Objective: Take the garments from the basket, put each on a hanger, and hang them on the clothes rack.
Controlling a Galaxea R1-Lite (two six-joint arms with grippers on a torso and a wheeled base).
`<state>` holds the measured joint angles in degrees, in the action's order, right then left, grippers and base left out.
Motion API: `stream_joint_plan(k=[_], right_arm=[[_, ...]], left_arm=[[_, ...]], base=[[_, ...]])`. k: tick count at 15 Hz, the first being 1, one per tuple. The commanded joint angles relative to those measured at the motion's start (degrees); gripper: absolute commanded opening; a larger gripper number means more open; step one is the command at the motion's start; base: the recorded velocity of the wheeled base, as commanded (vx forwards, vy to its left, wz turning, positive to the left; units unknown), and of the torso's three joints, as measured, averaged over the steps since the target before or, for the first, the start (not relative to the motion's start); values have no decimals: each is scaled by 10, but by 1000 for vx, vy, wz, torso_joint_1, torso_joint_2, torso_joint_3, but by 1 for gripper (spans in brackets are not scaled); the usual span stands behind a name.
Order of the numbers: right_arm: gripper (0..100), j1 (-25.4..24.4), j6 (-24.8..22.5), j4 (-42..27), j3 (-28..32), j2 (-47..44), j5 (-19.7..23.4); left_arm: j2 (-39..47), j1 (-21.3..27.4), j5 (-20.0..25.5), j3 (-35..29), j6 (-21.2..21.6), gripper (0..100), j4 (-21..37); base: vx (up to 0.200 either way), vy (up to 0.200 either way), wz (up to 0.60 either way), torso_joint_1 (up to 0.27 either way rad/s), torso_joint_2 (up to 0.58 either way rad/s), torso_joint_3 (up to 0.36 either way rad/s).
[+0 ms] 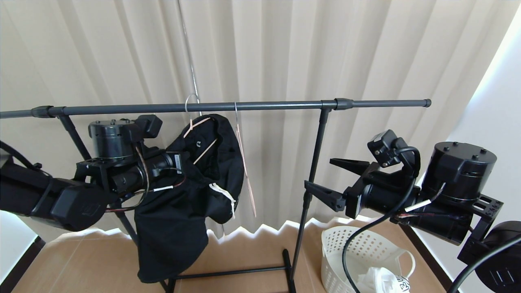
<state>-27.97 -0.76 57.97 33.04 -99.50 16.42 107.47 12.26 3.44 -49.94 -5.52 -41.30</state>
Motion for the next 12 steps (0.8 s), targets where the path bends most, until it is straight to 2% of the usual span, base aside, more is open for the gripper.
stream_joint_plan(k=[1,4,12], right_arm=[[100,0,-1,0,1,-2,0],[100,1,-1,0,4,-6,0],[100,1,-1,0,4,-10,0]], left_arm=[[55,10,-2,-44,0,0,0],[85,15,-3,-84,0,0,1],[118,14,-2,-101,0,0,-1]], base=[[0,0,0,0,0,0],[0,0,0,0,0,0],[0,0,0,0,0,0]])
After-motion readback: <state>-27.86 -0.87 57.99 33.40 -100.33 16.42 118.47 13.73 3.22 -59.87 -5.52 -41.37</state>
